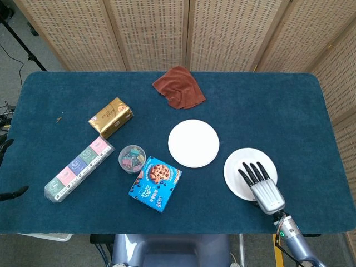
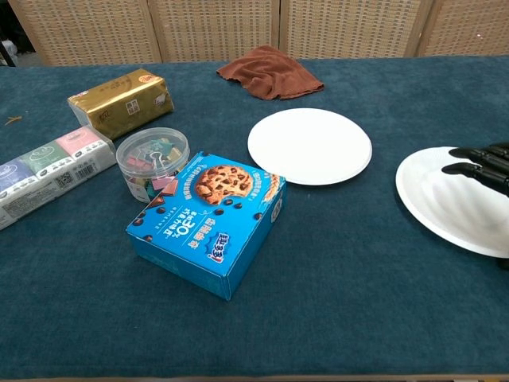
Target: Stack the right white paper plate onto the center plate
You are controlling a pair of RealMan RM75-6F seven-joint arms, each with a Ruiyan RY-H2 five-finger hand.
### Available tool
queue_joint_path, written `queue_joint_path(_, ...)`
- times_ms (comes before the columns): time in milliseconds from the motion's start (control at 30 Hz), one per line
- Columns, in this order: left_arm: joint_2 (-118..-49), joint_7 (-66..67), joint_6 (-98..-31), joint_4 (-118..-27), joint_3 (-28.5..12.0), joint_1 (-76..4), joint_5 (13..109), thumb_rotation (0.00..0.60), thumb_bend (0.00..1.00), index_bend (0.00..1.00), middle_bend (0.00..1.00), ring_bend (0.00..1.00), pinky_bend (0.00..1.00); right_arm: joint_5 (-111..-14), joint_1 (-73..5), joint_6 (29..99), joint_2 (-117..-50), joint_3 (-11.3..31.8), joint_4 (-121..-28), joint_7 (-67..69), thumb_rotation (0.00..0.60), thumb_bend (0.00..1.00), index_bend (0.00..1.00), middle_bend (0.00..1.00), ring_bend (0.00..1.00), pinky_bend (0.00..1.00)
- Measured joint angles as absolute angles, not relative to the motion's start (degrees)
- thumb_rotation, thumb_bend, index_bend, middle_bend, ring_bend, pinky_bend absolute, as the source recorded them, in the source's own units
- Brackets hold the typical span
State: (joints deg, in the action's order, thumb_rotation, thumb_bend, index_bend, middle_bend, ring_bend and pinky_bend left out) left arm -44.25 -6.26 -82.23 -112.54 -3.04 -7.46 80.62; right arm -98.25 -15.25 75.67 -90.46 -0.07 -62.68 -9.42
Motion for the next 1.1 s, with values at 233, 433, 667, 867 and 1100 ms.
queue_joint_path(233, -44.07, -6.72, -81.92, -112.48, -3.27, -7.40, 80.12, 0.600, 0.07, 0.00, 0.00, 0.00, 0.00, -98.69, -15.24, 77.86, -92.55, -0.18, -58.90, -7.38, 0.600, 0.28, 0.23, 0.00, 0.00, 0.00)
queue_joint_path(433, -44.00, -6.83, -81.70, -112.53, -3.27, -7.31, 80.36, 0.600, 0.07, 0.00, 0.00, 0.00, 0.00, -99.29, -15.02, 81.24, -94.95, -0.45, -53.79, -3.08, 0.600, 0.36, 0.26, 0.00, 0.00, 0.00)
queue_joint_path(667, -43.90, -6.81, -81.66, -112.68, -3.33, -7.15, 80.44, 0.600, 0.07, 0.00, 0.00, 0.00, 0.00, -99.51, -14.88, 82.94, -96.04, -1.02, -51.08, -1.08, 0.600, 0.36, 0.27, 0.00, 0.00, 0.00)
queue_joint_path(867, -43.94, -6.58, -81.52, -112.81, -3.33, -7.10, 80.61, 0.600, 0.07, 0.00, 0.00, 0.00, 0.00, -99.11, -15.04, 83.10, -96.74, -1.06, -49.69, -0.73, 0.600, 0.36, 0.40, 0.01, 0.00, 0.00)
queue_joint_path(1100, -43.87, -6.73, -81.27, -112.93, -3.39, -7.07, 80.57, 0.600, 0.07, 0.00, 0.00, 0.00, 0.00, -98.92, -15.10, 85.21, -98.41, -0.68, -46.44, 0.43, 0.600, 0.36, 0.53, 0.05, 0.00, 0.00)
